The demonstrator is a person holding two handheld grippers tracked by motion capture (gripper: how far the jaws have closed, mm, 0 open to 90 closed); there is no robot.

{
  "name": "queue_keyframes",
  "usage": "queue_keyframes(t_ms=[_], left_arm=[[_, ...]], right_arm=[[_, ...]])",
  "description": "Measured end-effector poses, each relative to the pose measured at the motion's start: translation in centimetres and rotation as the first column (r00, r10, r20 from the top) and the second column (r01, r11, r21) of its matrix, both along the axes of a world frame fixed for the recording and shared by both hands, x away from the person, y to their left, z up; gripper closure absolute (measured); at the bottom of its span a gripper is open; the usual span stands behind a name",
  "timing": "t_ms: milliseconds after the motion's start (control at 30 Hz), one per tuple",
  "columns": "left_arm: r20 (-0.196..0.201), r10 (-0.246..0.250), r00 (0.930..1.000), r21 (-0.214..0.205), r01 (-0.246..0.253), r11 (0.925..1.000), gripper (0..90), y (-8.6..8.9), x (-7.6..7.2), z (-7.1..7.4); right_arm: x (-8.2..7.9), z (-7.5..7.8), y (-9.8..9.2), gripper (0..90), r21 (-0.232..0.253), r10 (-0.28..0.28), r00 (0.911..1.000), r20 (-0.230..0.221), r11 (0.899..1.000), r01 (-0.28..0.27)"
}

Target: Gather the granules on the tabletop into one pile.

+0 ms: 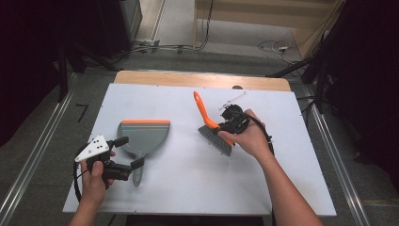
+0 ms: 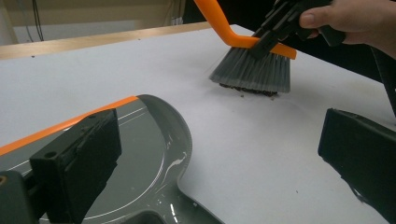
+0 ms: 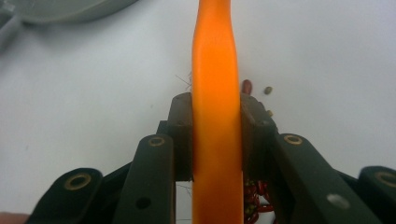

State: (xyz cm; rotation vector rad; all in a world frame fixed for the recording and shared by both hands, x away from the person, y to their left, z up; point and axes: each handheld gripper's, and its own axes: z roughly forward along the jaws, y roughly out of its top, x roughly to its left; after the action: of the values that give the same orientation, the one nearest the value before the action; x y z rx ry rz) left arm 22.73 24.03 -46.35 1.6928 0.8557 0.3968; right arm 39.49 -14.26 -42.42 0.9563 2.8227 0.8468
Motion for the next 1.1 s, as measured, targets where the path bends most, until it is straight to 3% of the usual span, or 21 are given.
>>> queue_keyframes(t_ms=[167,267,367,433,500,567,733,900,1100], left_arm=[[-0.002,0.000,1.0000,0.002,0.000,1.0000,0.0,0.0,0.0,0.0],[-0.002,0.001,1.0000,0.000,-0.001,1.0000,0.0,0.0,0.0,0.0],[-0.002,0.002,1.0000,0.002,-0.002,1.0000,0.0,0.0,0.0,0.0],[-0.003,0.002,1.0000,0.002,-0.002,1.0000,0.0,0.0,0.0,0.0],[-0.002,0.000,1.0000,0.002,0.000,1.0000,0.0,0.0,0.0,0.0],[-0.002,0.000,1.0000,0.003,0.000,1.0000,0.0,0.0,0.0,0.0],[0.000,0.001,1.0000,-0.004,-0.001,1.0000,0.0,0.1,-0.1,0.1],[-0.003,0.001,1.0000,-0.001,-0.001,1.0000,0.0,0.0,0.0,0.1],[-0.004,-0.002,1.0000,0.003,0.002,1.0000,0.0,-0.1,0.0,0.0]], right_arm=[[-0.8,-0.4,0.3,68.7,-0.039,0.169,0.9856,0.007,0.985,-0.169],[-1.0,-0.5,0.4,68.7,-0.038,0.195,0.9809,0.006,0.980,-0.194],[-1.3,-0.2,0.3,68.7,-0.003,0.212,0.9773,-0.007,0.977,-0.212],[-1.6,-0.2,0.4,68.7,0.013,0.240,0.9701,-0.032,0.971,-0.240],[-1.8,-0.5,0.8,68.7,-0.007,0.275,0.9602,-0.047,0.961,-0.276],[-1.8,-1.0,1.1,68.7,-0.058,0.268,0.9621,-0.048,0.961,-0.271],[-1.0,-1.1,0.5,68.7,-0.083,0.206,0.9783,0.019,0.975,-0.204],[-0.7,-1.1,0.1,68.7,-0.103,0.232,0.9689,0.085,0.969,-0.224],[-0.6,-0.9,-0.1,68.7,-0.100,0.227,0.9694,0.094,0.971,-0.218]])
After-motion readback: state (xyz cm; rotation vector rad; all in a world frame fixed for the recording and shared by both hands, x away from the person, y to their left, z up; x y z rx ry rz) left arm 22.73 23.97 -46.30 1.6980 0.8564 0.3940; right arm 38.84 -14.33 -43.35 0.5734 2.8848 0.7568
